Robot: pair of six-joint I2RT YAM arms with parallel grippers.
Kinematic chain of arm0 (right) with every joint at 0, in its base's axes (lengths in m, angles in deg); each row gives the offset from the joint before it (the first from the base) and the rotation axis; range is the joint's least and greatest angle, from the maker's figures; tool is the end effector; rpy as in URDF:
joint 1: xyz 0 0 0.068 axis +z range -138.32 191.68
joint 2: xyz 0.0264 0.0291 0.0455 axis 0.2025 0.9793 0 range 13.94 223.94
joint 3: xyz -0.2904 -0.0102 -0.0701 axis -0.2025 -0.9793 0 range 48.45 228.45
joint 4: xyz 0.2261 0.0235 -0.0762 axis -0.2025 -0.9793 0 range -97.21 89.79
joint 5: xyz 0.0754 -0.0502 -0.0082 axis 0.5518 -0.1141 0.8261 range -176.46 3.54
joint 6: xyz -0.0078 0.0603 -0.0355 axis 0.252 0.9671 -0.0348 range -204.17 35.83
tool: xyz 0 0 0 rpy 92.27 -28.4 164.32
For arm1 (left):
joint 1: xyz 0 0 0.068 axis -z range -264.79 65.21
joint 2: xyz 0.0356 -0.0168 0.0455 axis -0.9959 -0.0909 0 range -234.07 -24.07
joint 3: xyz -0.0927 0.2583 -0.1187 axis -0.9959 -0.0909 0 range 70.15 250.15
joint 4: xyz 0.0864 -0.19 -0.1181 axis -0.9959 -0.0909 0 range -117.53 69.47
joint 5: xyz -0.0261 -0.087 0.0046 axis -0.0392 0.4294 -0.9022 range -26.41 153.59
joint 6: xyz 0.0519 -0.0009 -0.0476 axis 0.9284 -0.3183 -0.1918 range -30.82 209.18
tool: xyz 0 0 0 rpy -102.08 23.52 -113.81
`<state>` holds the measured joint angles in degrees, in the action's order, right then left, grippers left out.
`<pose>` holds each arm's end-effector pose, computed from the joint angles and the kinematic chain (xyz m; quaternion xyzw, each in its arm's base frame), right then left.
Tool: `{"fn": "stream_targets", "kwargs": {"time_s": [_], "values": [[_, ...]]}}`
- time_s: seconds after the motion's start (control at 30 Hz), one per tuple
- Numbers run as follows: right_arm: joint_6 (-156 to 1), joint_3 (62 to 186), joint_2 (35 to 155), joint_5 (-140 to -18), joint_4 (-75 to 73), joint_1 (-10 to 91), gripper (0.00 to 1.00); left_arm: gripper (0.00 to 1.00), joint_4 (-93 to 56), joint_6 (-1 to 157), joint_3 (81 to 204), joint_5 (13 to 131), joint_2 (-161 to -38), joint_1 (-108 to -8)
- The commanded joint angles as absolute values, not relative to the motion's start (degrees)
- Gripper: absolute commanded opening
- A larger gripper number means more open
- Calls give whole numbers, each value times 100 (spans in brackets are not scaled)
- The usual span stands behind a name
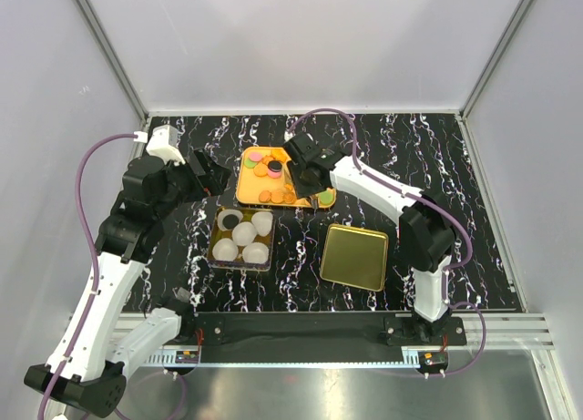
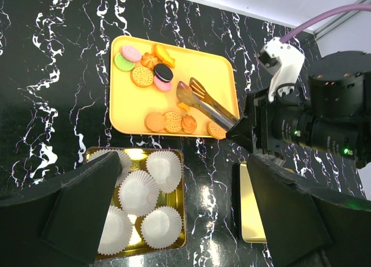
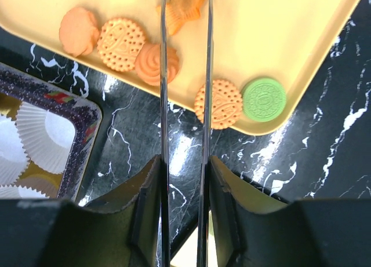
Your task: Pack the cookies
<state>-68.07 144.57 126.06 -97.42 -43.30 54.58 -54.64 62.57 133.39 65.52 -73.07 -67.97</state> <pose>0.3198 0.2820 0.2675 -0.1975 0.9392 0.0505 0.2762 0.1459 -0.0461 0.4011 -0.0602 0.8162 -0.2253 0.5286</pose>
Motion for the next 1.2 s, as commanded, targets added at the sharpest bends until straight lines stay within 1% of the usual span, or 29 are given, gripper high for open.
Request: {"fn": "stream_targets", "kwargs": {"time_s": [0.0,0.1,0.43,0.6,0.77,0.9,1.17], "values": [[-6923,14803,12275,-9789,-4301,5361,33,99,-5138,6246,13352,6649,-7320,-6782],[-6949,14891,12319,-9763,-4372,5343,30,99,-5121,6246,13343,6657,-7338,-6782],[-6993,15093,12205,-9841,-4495,5343,31,99,-5094,6246,13326,6657,-7355,-6774],[-6914,15128,11898,-9667,-4627,5343,31,99,-5068,6246,13317,6658,-7382,-6782],[-6818,14857,11442,-9359,-4565,5369,31,99,-5006,6229,13317,6710,-7452,-6782],[-6765,14671,11177,-9297,-4591,5536,31,99,-4962,6220,13326,6719,-7505,-6782],[-6598,14373,10896,-9577,-4706,6431,31,99,-4945,6220,13334,6719,-7531,-6782]]}}
